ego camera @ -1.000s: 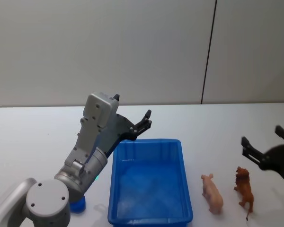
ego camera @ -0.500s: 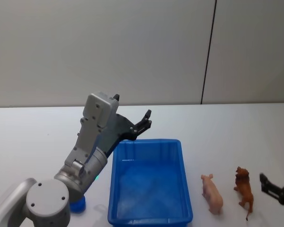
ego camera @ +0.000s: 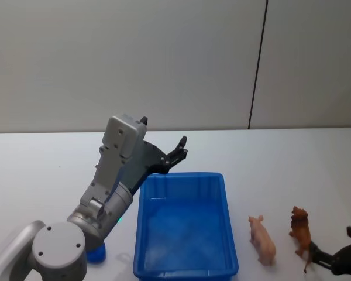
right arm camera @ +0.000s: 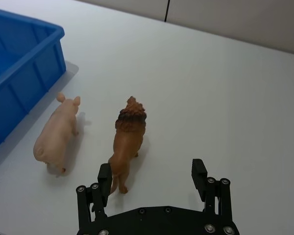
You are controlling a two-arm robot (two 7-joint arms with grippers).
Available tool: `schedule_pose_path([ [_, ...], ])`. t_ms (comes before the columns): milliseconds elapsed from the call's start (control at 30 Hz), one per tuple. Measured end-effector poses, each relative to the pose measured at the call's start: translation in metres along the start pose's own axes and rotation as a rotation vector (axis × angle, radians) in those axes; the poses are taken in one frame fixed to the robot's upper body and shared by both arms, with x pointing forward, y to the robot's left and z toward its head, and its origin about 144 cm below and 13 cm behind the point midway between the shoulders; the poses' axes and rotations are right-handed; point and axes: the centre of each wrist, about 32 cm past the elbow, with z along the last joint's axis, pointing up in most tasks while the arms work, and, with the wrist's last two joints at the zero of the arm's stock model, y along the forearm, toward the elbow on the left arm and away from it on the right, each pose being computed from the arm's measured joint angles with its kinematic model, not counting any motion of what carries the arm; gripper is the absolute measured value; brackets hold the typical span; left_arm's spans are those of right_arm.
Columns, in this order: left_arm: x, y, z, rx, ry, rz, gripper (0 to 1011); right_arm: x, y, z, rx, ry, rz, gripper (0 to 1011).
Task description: Pick up the two dolls from the table and place them into the box.
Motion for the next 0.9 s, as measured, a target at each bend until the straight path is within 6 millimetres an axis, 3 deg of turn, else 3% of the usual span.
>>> schedule_pose_path([
  [600,0.000,0.000,0.000,0.000,0.000,0.000,1001,-0.020,0.045,-0.005,-0.079,0.000,0.026,1002],
  [700,0.000,0.000,0.000,0.000,0.000,0.000,1001,-0.022,0.050,-0.005,-0.084,-0.002,0.026,961],
  [900,0.000,0.000,0.000,0.000,0.000,0.000,1001,-0.026,0.056,-0.005,-0.092,-0.006,0.026,783],
])
